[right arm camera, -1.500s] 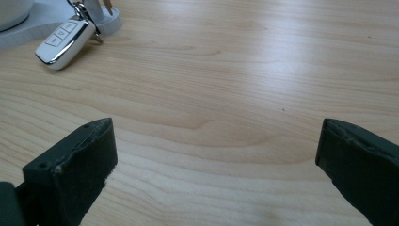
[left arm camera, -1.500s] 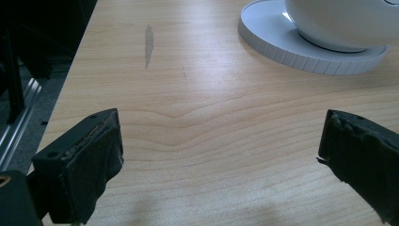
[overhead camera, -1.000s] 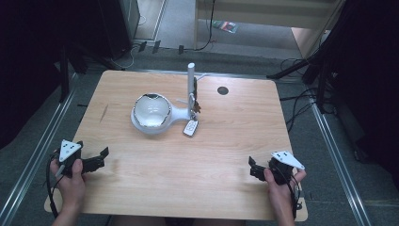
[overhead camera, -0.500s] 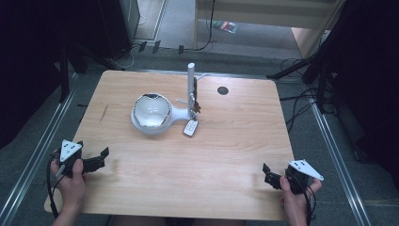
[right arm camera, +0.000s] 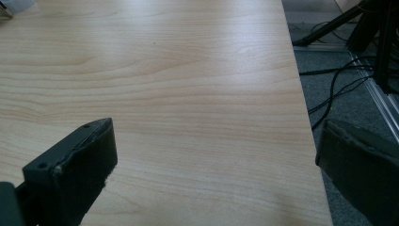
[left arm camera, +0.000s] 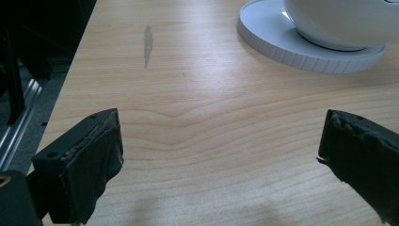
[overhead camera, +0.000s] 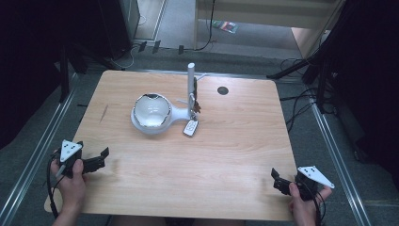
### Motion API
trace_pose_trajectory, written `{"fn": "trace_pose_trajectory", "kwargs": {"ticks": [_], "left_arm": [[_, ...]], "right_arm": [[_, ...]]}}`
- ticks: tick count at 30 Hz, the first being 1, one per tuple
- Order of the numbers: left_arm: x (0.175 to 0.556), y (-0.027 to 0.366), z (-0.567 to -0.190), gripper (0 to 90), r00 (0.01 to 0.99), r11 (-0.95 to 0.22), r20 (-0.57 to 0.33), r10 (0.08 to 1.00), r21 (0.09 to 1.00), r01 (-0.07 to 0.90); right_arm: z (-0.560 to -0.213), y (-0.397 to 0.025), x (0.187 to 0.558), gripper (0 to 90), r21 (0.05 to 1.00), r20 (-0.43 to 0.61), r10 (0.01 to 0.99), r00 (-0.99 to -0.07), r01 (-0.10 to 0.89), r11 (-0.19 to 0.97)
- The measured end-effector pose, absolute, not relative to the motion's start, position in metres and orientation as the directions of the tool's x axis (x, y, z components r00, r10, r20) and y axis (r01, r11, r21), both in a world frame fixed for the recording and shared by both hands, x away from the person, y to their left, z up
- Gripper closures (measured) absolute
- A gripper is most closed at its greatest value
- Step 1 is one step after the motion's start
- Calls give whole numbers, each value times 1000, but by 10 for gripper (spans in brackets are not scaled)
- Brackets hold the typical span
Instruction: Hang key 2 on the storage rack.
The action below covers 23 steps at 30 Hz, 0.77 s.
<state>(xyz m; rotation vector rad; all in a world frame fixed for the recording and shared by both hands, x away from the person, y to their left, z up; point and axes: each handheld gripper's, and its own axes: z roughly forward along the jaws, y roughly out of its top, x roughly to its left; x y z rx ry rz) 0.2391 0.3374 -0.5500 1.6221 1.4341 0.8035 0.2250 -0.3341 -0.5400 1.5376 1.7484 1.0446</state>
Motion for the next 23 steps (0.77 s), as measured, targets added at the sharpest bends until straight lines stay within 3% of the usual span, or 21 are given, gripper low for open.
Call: {"fn": "trace_pose_trajectory", "kwargs": {"ticks": [7, 23], "left_arm": [[239, 339, -550, 7, 149, -14, -65, 987, 880, 475], [241, 341, -550, 7, 152, 5, -92, 984, 870, 494]], "right_arm": [[-543, -338, 229, 0, 838, 122, 981, -154, 546, -19], [-545, -333, 231, 0, 832, 84, 987, -136, 554, 6]]}}
